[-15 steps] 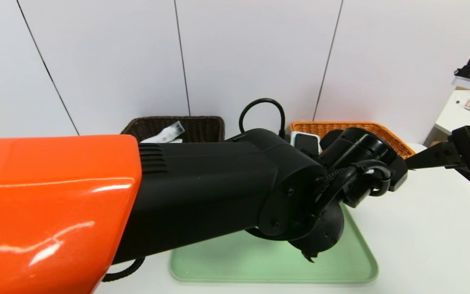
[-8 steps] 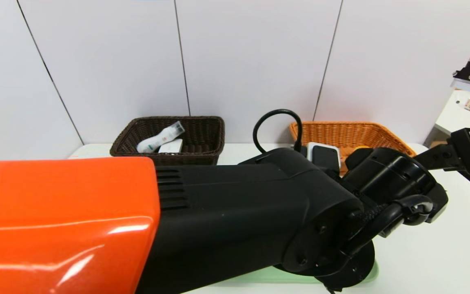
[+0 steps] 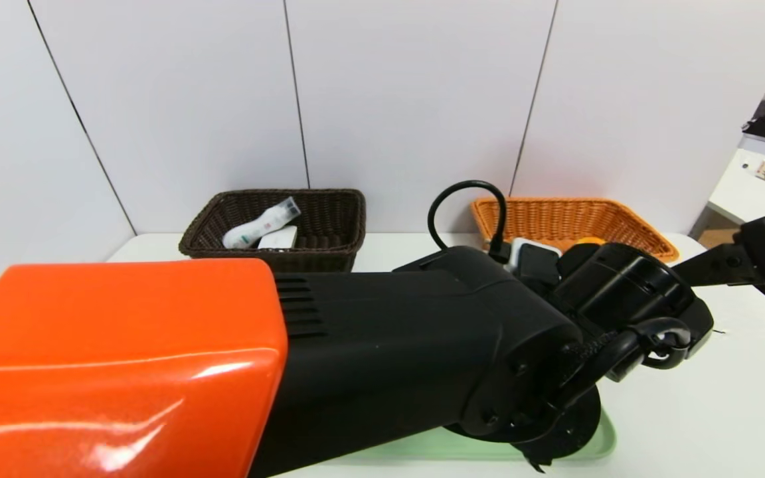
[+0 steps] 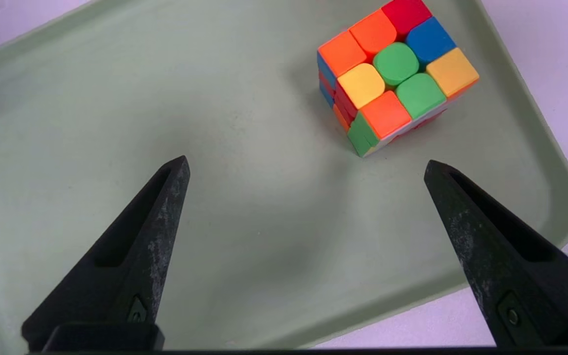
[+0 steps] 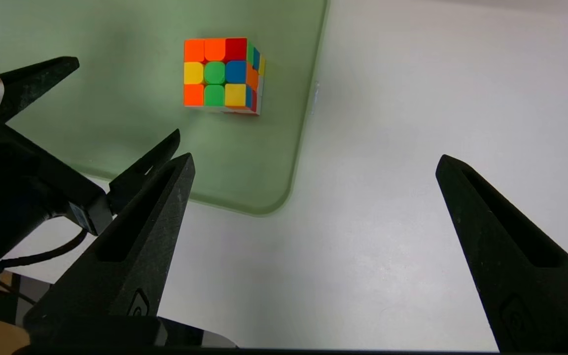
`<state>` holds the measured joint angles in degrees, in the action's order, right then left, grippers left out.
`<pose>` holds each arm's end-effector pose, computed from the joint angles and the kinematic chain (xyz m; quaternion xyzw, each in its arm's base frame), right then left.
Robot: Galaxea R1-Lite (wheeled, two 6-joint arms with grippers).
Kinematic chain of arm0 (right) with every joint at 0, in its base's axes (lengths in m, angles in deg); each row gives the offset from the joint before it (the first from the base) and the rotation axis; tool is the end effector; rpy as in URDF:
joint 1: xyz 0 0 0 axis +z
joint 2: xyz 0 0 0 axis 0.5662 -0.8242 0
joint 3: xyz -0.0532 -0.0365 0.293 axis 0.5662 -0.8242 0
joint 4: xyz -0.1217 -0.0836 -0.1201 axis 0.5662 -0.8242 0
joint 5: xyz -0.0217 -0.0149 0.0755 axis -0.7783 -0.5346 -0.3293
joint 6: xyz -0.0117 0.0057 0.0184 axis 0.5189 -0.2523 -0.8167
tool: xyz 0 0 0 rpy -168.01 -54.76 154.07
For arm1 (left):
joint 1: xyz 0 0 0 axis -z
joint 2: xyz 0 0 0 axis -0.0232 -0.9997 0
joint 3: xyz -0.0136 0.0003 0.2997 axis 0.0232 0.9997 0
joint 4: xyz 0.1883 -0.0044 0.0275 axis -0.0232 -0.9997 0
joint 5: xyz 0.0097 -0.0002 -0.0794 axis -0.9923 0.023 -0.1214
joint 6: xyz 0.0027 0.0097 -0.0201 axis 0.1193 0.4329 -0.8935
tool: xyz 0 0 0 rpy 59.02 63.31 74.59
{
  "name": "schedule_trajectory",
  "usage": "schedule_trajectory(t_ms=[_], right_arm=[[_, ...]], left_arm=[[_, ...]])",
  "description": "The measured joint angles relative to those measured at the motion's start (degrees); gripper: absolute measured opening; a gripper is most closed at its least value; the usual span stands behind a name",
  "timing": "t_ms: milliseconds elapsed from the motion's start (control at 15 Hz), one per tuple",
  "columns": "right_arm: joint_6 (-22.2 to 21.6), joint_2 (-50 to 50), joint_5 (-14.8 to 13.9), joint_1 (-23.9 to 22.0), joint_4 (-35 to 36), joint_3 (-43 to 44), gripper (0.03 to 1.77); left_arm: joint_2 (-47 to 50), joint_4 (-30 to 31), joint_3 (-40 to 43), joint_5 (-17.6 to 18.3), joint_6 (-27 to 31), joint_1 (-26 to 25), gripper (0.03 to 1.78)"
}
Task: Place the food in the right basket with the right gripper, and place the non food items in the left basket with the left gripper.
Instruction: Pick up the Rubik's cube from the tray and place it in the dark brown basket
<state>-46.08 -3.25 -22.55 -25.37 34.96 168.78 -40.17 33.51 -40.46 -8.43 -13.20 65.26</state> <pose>0.1876 0.0332 0.2969 0.0167 0.4280 0.1207 0.8955 0.1846 -0.3947 0.1916 0.0962 0.3195 -0.1800 0.9253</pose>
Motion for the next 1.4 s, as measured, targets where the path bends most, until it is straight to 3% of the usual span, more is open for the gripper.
schedule_trajectory(t_ms=[133, 400, 533, 800, 1200, 1400], right_arm=[[0.0, 0.46, -0.02, -0.26, 0.0, -0.63, 1.69], [0.0, 0.68, 0.02, -0.48, 0.06, -1.13, 1.69], [0.09, 0.71, 0.0, -0.52, 0.09, -1.48, 1.69], [0.3, 0.77, -0.02, -0.52, 0.09, -2.07, 1.69], [0.23, 1.49, 0.02, -0.48, 0.09, -3.12, 1.7], [0.22, 2.47, 0.02, -0.55, 0.09, -4.17, 1.7]], left_arm=[[1.27, -0.06, 0.28, 6.53, 1.99, -1.07, 1.69], [4.52, 0.5, 1.99, 25.5, 8.96, -5.53, 1.69], [5.53, 1.4, 3.41, 31.98, 12.74, -7.27, 1.69], [8.44, 10.23, 13.29, 46.3, 22.38, -11.26, 1.69], [9.18, 35.99, 29.07, 63.06, 37.1, -16.77, 1.69], [7.66, 41.58, 29.9, 64.23, 39.77, -18.21, 1.69]])
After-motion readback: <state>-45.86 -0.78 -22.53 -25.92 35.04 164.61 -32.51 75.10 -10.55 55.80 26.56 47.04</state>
